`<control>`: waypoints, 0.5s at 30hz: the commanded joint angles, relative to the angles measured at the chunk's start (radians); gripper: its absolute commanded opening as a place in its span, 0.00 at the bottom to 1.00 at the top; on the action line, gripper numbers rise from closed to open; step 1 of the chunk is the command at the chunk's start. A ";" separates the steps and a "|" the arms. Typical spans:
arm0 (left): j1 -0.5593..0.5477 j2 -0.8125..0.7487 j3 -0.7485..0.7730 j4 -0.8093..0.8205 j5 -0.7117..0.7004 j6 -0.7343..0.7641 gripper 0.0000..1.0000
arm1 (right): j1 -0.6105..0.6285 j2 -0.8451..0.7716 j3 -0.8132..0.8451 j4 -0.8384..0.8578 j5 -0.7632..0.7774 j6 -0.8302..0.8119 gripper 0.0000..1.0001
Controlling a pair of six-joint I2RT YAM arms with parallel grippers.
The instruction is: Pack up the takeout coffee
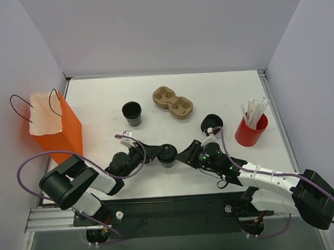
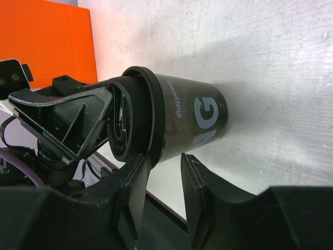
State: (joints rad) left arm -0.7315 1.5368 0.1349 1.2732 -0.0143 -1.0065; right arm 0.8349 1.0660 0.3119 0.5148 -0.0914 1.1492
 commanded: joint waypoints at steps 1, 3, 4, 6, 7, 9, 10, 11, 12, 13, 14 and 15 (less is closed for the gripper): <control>-0.023 0.082 -0.096 -0.443 0.034 0.100 0.39 | 0.010 0.009 -0.002 0.070 0.038 0.018 0.33; -0.023 0.083 -0.097 -0.442 0.033 0.100 0.39 | 0.013 0.011 -0.007 0.077 0.038 0.023 0.33; -0.023 0.085 -0.097 -0.440 0.033 0.100 0.39 | 0.015 0.009 -0.007 0.079 0.038 0.024 0.33; -0.023 0.086 -0.097 -0.439 0.034 0.098 0.39 | 0.018 0.006 -0.004 0.073 0.039 0.024 0.33; -0.023 0.088 -0.097 -0.439 0.034 0.098 0.39 | 0.018 0.005 -0.004 0.077 0.039 0.029 0.33; -0.023 0.088 -0.097 -0.437 0.033 0.098 0.39 | 0.024 0.009 0.000 0.079 0.041 0.030 0.33; -0.023 0.085 -0.097 -0.439 0.034 0.098 0.38 | 0.026 0.009 0.000 0.080 0.039 0.038 0.33; -0.023 0.085 -0.097 -0.440 0.034 0.100 0.39 | 0.027 0.008 -0.003 0.091 0.036 0.041 0.33; -0.023 0.085 -0.097 -0.443 0.031 0.100 0.39 | 0.030 0.005 -0.005 0.102 0.033 0.043 0.33; -0.023 0.080 -0.095 -0.448 0.033 0.101 0.39 | 0.033 0.000 -0.002 0.096 0.035 0.041 0.34; -0.023 0.079 -0.095 -0.452 0.031 0.103 0.39 | 0.038 -0.012 0.010 0.082 0.039 0.037 0.34; -0.023 0.077 -0.095 -0.452 0.031 0.101 0.39 | 0.041 -0.021 0.013 0.058 0.050 0.032 0.34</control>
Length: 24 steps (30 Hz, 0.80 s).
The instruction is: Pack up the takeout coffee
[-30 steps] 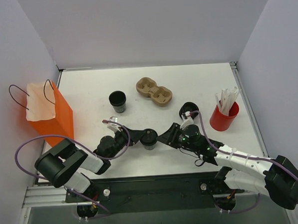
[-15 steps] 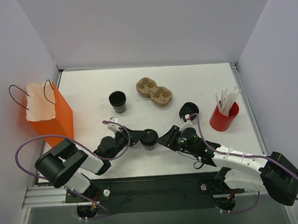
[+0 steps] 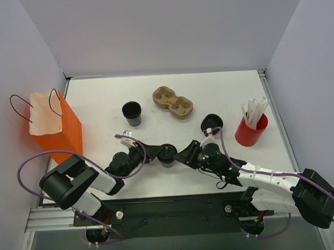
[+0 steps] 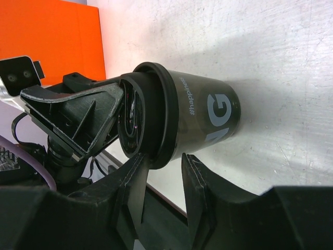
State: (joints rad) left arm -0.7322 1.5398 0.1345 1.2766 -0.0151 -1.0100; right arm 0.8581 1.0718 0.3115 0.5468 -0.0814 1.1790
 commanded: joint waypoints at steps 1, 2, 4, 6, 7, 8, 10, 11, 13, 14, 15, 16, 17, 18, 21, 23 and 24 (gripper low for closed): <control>-0.022 0.072 -0.095 -0.457 0.032 0.105 0.39 | 0.018 -0.033 0.014 0.019 0.045 0.001 0.34; -0.022 0.072 -0.095 -0.460 0.032 0.106 0.39 | 0.019 -0.047 0.014 0.013 0.049 -0.001 0.34; -0.022 0.069 -0.093 -0.464 0.030 0.108 0.39 | 0.021 -0.055 0.017 -0.011 0.063 -0.004 0.34; -0.022 0.068 -0.093 -0.465 0.030 0.108 0.39 | 0.022 -0.056 0.014 -0.021 0.069 -0.004 0.34; -0.022 0.071 -0.093 -0.467 0.029 0.108 0.39 | 0.022 -0.044 0.009 -0.018 0.071 0.001 0.34; -0.022 0.072 -0.093 -0.467 0.029 0.108 0.39 | 0.022 -0.038 0.005 -0.010 0.071 0.004 0.34; -0.021 0.072 -0.093 -0.467 0.029 0.106 0.39 | 0.022 -0.010 -0.003 0.024 0.066 0.010 0.34; -0.022 0.072 -0.093 -0.465 0.029 0.105 0.39 | 0.022 0.000 -0.005 0.034 0.060 0.013 0.34; -0.022 0.071 -0.093 -0.465 0.029 0.103 0.39 | 0.022 0.025 -0.008 0.067 0.057 0.014 0.34; -0.022 0.071 -0.093 -0.465 0.029 0.103 0.39 | 0.022 0.030 -0.009 0.079 0.055 0.013 0.34; -0.021 0.071 -0.093 -0.465 0.029 0.103 0.39 | 0.022 0.037 -0.008 0.082 0.054 0.014 0.34; -0.022 0.072 -0.095 -0.465 0.029 0.103 0.39 | 0.022 0.048 0.000 0.081 0.054 0.014 0.34; -0.021 0.072 -0.095 -0.462 0.029 0.099 0.39 | 0.022 0.054 0.003 0.076 0.054 0.014 0.34; -0.021 0.075 -0.096 -0.456 0.030 0.096 0.39 | 0.025 0.057 0.003 0.074 0.055 0.018 0.33; -0.022 0.083 -0.098 -0.444 0.032 0.090 0.38 | 0.024 0.074 -0.020 0.090 0.071 0.036 0.31; -0.029 0.089 -0.101 -0.431 0.029 0.085 0.38 | 0.024 0.079 -0.037 0.087 0.078 0.044 0.27; -0.032 0.098 -0.102 -0.425 0.027 0.083 0.38 | 0.024 0.082 -0.044 0.087 0.116 0.045 0.26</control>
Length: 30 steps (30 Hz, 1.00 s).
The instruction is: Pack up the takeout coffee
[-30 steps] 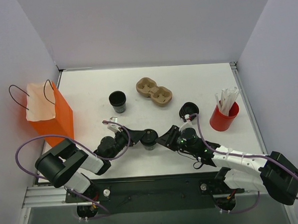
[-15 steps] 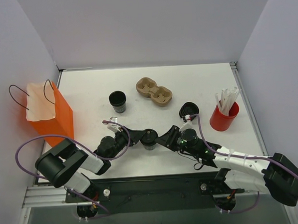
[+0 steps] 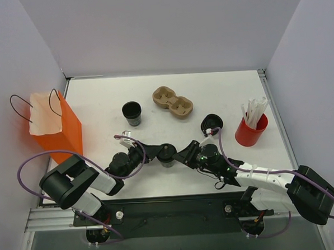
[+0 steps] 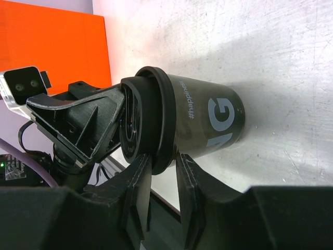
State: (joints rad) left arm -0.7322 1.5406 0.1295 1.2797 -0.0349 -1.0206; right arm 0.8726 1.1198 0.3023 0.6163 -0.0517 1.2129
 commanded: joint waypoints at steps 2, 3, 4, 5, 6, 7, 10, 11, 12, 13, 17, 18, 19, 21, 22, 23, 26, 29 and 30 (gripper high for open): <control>-0.033 0.110 -0.102 -0.405 0.049 0.086 0.38 | 0.009 0.043 -0.060 0.023 0.102 0.014 0.21; -0.035 0.124 -0.105 -0.398 0.047 0.083 0.38 | 0.009 0.046 -0.068 0.033 0.108 0.016 0.20; -0.036 0.131 -0.106 -0.379 0.052 0.080 0.38 | 0.009 0.057 -0.075 0.040 0.111 0.017 0.19; -0.038 0.139 -0.110 -0.370 0.052 0.077 0.38 | 0.009 0.057 -0.092 0.051 0.115 0.016 0.18; -0.038 0.154 -0.111 -0.361 0.053 0.076 0.38 | 0.009 0.063 -0.100 0.054 0.115 0.016 0.16; -0.038 0.162 -0.113 -0.346 0.058 0.074 0.38 | 0.008 0.070 -0.109 0.066 0.118 0.016 0.15; -0.038 0.188 -0.120 -0.316 0.056 0.071 0.38 | 0.009 0.086 -0.141 0.096 0.131 -0.009 0.09; -0.038 0.194 -0.120 -0.310 0.059 0.070 0.38 | 0.009 0.092 -0.143 0.083 0.138 -0.012 0.09; -0.038 0.208 -0.120 -0.301 0.061 0.070 0.38 | 0.009 0.100 -0.159 0.095 0.139 -0.016 0.07; -0.038 0.216 -0.122 -0.287 0.063 0.068 0.38 | 0.009 0.115 -0.167 0.108 0.142 -0.026 0.06; -0.038 0.243 -0.126 -0.255 0.063 0.062 0.38 | 0.008 0.159 -0.181 0.109 0.161 -0.039 0.00; -0.036 0.253 -0.126 -0.250 0.064 0.062 0.38 | 0.009 0.175 -0.181 0.102 0.164 -0.041 0.00; -0.038 0.257 -0.126 -0.243 0.064 0.062 0.38 | 0.009 0.182 -0.184 0.099 0.164 -0.041 0.00; -0.036 0.265 -0.126 -0.234 0.069 0.060 0.38 | 0.009 0.201 -0.192 0.105 0.165 -0.044 0.00; -0.038 0.265 -0.128 -0.229 0.069 0.060 0.38 | 0.009 0.205 -0.196 0.102 0.167 -0.047 0.00; -0.036 0.265 -0.129 -0.227 0.069 0.060 0.38 | 0.009 0.206 -0.196 0.085 0.167 -0.055 0.00; -0.036 0.263 -0.130 -0.229 0.066 0.062 0.38 | 0.011 0.222 -0.206 0.051 0.174 -0.044 0.00; -0.038 0.256 -0.130 -0.237 0.066 0.062 0.38 | 0.011 0.247 -0.194 -0.013 0.176 -0.041 0.00; -0.038 0.254 -0.130 -0.237 0.066 0.063 0.38 | 0.017 0.264 -0.190 -0.033 0.179 -0.038 0.00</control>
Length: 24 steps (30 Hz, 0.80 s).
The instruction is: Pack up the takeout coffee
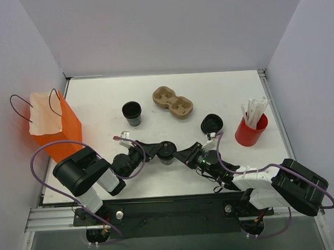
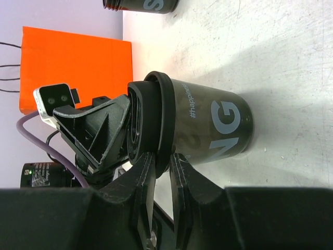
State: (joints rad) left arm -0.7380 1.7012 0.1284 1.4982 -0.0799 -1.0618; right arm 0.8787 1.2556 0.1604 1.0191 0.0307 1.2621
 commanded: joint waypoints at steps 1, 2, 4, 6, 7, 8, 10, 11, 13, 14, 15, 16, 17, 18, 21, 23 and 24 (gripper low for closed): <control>-0.032 0.091 -0.128 -0.458 0.109 0.103 0.38 | 0.011 0.136 -0.056 -0.436 0.092 -0.081 0.00; -0.032 0.089 -0.128 -0.463 0.108 0.105 0.38 | 0.011 0.140 -0.079 -0.406 0.089 -0.075 0.00; -0.032 0.078 -0.128 -0.480 0.104 0.105 0.38 | 0.011 0.151 -0.073 -0.438 0.086 -0.075 0.00; -0.031 0.068 -0.127 -0.486 0.103 0.108 0.38 | 0.022 0.150 -0.065 -0.504 0.103 -0.079 0.00; -0.032 0.063 -0.127 -0.496 0.101 0.109 0.38 | 0.026 0.149 -0.068 -0.505 0.103 -0.079 0.00; -0.031 0.058 -0.125 -0.500 0.100 0.109 0.38 | 0.029 0.149 -0.070 -0.507 0.100 -0.081 0.01; -0.031 0.049 -0.122 -0.509 0.101 0.109 0.38 | 0.035 0.146 -0.056 -0.517 0.098 -0.108 0.01; -0.032 0.043 -0.121 -0.518 0.101 0.111 0.38 | 0.039 0.140 -0.047 -0.543 0.097 -0.122 0.01; -0.032 0.014 -0.118 -0.556 0.097 0.115 0.38 | 0.039 0.113 -0.006 -0.547 0.071 -0.171 0.02; -0.031 0.000 -0.115 -0.569 0.097 0.117 0.38 | 0.037 0.108 0.031 -0.645 0.061 -0.231 0.02; -0.029 -0.029 -0.110 -0.587 0.089 0.120 0.38 | 0.037 0.105 0.078 -0.709 0.058 -0.263 0.03; -0.029 -0.044 -0.104 -0.634 0.088 0.128 0.38 | 0.039 0.107 0.143 -0.758 0.052 -0.294 0.04; -0.031 -0.078 -0.090 -0.659 0.088 0.135 0.38 | 0.039 0.110 0.166 -0.816 0.045 -0.326 0.05; -0.031 -0.096 -0.085 -0.705 0.088 0.140 0.38 | 0.037 0.113 0.180 -0.832 0.035 -0.339 0.05; -0.032 -0.158 -0.078 -0.771 0.054 0.155 0.38 | 0.042 0.117 0.215 -0.881 0.040 -0.352 0.06; -0.032 -0.184 -0.073 -0.797 0.037 0.160 0.38 | 0.042 0.120 0.222 -0.872 0.044 -0.359 0.07; -0.031 -0.189 -0.070 -0.811 0.035 0.166 0.38 | 0.042 0.131 0.231 -0.872 0.043 -0.363 0.07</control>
State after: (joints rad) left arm -0.7311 1.4811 0.1177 1.2251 -0.1581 -1.0119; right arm 0.9047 1.2800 0.4339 0.5766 0.0689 1.0374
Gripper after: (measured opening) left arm 0.411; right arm 0.132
